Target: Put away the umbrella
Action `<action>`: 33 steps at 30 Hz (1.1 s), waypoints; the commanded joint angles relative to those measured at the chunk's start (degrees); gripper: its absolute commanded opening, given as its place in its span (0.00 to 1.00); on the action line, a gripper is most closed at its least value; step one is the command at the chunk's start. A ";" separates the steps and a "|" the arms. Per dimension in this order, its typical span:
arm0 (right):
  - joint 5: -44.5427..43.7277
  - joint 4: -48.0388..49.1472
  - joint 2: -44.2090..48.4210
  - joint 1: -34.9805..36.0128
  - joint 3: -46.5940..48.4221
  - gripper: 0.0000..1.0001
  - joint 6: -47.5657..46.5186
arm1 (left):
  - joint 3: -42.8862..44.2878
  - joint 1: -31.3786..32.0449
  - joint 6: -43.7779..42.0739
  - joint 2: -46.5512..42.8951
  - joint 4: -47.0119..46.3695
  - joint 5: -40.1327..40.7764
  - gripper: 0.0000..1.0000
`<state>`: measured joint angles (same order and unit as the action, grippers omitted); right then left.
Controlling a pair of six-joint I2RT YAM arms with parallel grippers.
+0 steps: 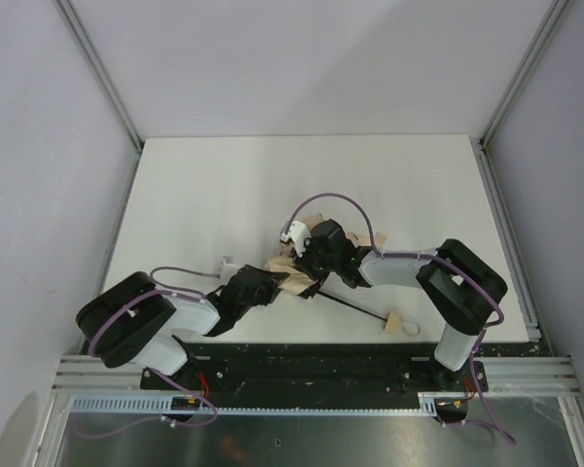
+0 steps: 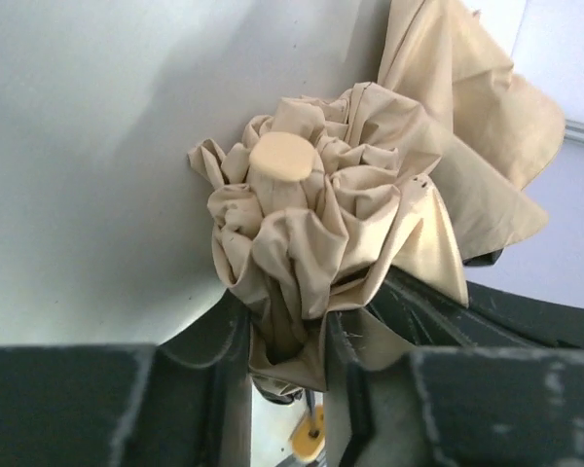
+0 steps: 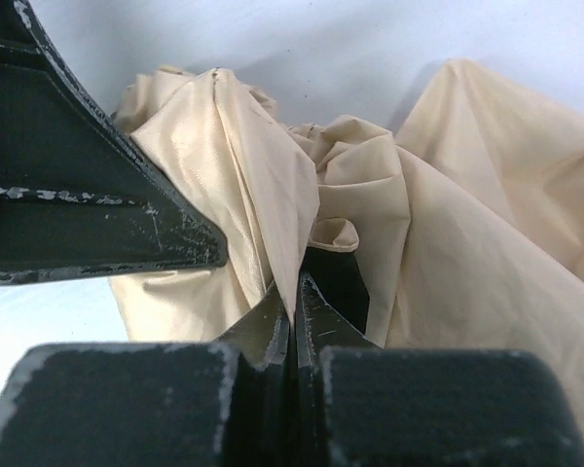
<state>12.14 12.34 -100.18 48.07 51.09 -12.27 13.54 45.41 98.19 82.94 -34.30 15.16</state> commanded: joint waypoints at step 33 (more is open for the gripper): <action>-16.33 -28.74 31.34 -26.00 -5.57 0.99 70.96 | -1.33 -0.46 -5.26 -4.39 8.63 -2.69 0.00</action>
<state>-6.55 -15.38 -70.08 24.64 48.36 35.42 13.85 45.12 94.67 79.40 -31.86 13.26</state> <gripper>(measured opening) 0.992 0.248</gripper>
